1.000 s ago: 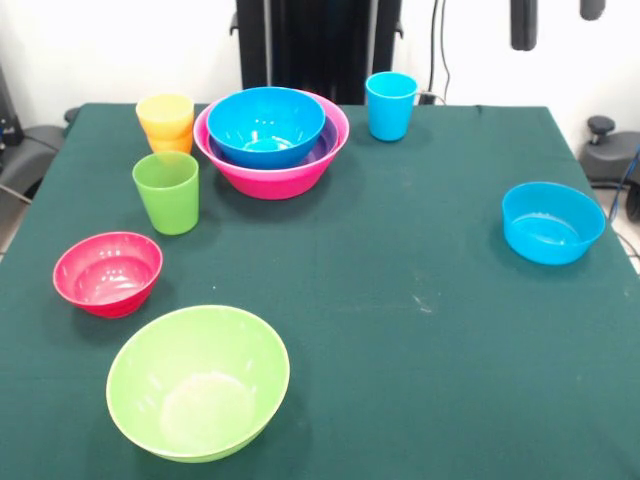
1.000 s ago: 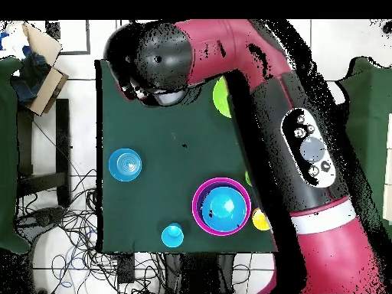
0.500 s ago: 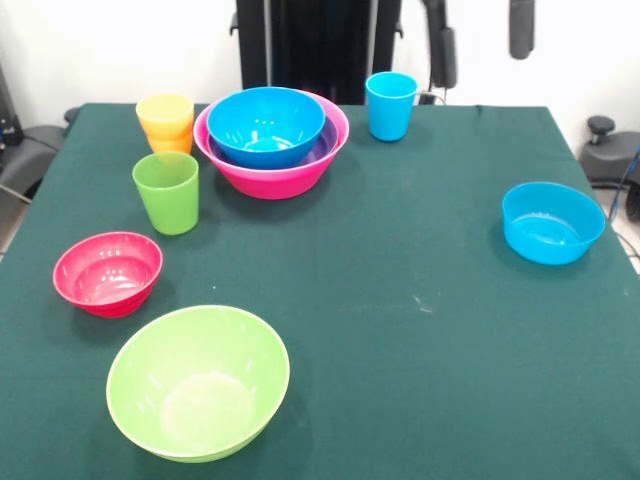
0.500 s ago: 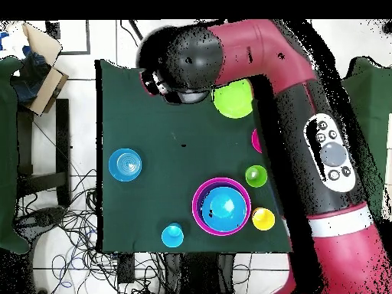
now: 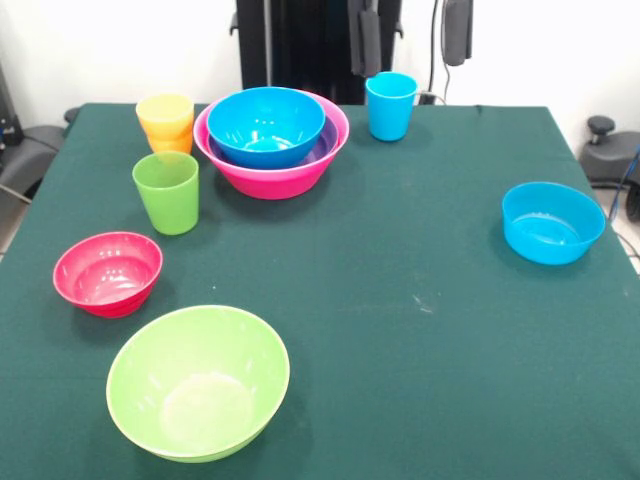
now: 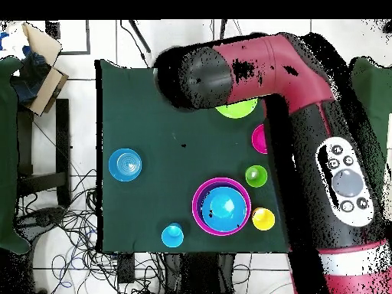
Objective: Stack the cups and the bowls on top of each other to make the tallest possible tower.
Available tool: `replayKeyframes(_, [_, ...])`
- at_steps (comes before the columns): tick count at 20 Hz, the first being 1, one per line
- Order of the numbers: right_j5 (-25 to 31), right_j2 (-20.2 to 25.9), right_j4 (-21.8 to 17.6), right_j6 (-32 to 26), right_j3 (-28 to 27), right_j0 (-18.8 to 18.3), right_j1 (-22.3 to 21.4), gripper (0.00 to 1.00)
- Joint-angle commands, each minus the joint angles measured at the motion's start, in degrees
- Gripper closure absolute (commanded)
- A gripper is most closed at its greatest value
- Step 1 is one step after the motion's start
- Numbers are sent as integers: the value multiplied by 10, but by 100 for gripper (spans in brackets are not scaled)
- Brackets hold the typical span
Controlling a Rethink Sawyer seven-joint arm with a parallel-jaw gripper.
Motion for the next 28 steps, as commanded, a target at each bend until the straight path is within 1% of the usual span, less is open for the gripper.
replayKeyframes(1, [-46,-95,-21,141,58,46,-1,0])
replayKeyframes(4, [-38,-101,-26,132,9,70,36,0])
replayKeyframes(6, [-18,-100,-28,112,-40,89,71,0])
replayKeyframes(8, [13,-91,-18,77,-100,102,116,0])
replayKeyframes(9, [26,-83,-11,51,-139,108,146,0])
replayKeyframes(10, [36,-81,-10,36,-165,114,163,0])
replayKeyframes(11, [57,-75,-12,12,-214,123,191,0])
replayKeyframes(12, [69,-74,-16,0,-245,131,208,0])
replayKeyframes(15, [120,-61,-43,-48,-371,155,267,0])
replayKeyframes(17, [146,-47,-55,-72,-432,165,294,0])
replayKeyframes(19, [170,-33,-61,-96,-473,168,313,0])
replayKeyframes(21, [178,-19,-62,-112,-497,168,328,0])
replayKeyframes(25, [174,-4,-66,-109,-520,168,347,0])
replayKeyframes(28, [160,-9,-62,-91,-510,168,348,0])
